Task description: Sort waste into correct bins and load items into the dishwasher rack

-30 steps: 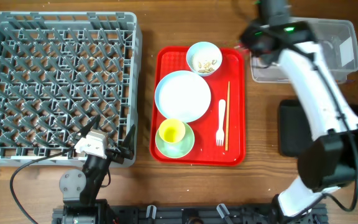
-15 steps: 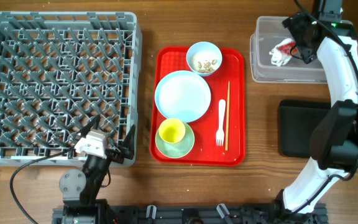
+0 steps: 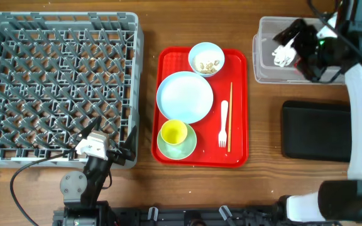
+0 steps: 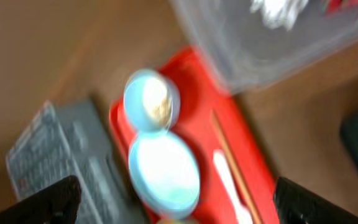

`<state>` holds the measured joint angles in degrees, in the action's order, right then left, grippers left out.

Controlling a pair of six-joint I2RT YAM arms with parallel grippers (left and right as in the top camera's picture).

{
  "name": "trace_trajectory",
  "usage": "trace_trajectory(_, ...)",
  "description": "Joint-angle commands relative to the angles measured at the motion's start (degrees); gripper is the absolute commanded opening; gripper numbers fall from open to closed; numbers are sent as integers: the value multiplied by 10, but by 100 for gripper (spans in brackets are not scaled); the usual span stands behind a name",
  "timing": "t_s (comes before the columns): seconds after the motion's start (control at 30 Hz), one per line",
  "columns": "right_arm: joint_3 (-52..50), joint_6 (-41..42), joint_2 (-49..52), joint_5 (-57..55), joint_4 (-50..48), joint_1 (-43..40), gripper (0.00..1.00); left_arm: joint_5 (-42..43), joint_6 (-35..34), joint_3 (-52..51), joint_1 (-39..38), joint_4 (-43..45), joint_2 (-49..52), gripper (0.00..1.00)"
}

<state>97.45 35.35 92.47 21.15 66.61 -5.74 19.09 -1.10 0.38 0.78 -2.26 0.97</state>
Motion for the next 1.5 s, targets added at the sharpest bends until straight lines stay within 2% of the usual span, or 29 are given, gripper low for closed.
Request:
trace_trajectory(0.0, -7, -85, 5, 42, 54, 78, 100, -5, 9, -1, -3, -4, 1, 100)
trace_trajectory(0.2, -49, -133, 8, 18, 52, 275, 97, -5, 9, -1, -3, -4, 1, 100)
trace_trajectory(0.23, -49, -130, 7, -1, 46, 295, 94, -5, 9, -1, -3, -4, 1, 100)
trace_trajectory(0.3, -49, -102, 8, -38, 21, 338, 79, -5, 9, -1, -3, -4, 1, 100)
trace_trajectory(0.33, -49, -92, 8, -40, 6, 352, 76, -5, 9, -1, -3, -4, 1, 100)
trace_trajectory(0.4, -49, -52, 7, -35, -3, 366, 84, -5, 9, -1, -3, -4, 1, 100)
trace_trajectory(0.47, -50, -23, 8, -21, -1, 374, 100, -5, 9, -1, -3, -4, 1, 100)
trace_trajectory(0.67, -50, -58, 8, -23, -1, 393, 100, -5, 9, -1, -3, -4, 1, 100)
trace_trajectory(0.83, -49, -59, 6, -73, 2, 372, 100, -5, 9, -1, -3, -4, 1, 100)
trace_trajectory(1.0, -48, -58, -16, -94, 2, 275, 100, -5, 9, -1, -3, -4, 1, 100)
trace_trajectory(1.07, -48, -58, -20, -159, 3, 231, 100, -5, 9, -1, -3, -4, 1, 100)
trace_trajectory(1.17, -48, -58, -19, -332, 7, 156, 100, -5, 9, -1, -3, -4, 1, 100)
trace_trajectory(1.23, -48, -58, -19, -382, 6, 123, 100, -5, 9, -1, -3, -4, 1, 100)
trace_trajectory(1.3, -48, -58, -19, -383, 0, 99, 99, 5, 6, -1, -3, -4, 1, 100)
trace_trajectory(1.37, -48, -58, -19, -383, -2, 94, 100, 48, 6, -1, -3, -3, 1, 100)
trace_trajectory(1.4, -48, -57, -19, -383, -2, 94, 100, 105, -17, -1, -3, -1, 1, 100)
trace_trajectory(1.47, -48, -58, -19, -383, -2, 94, 100, 258, -122, -1, -3, 30, 1, 100)
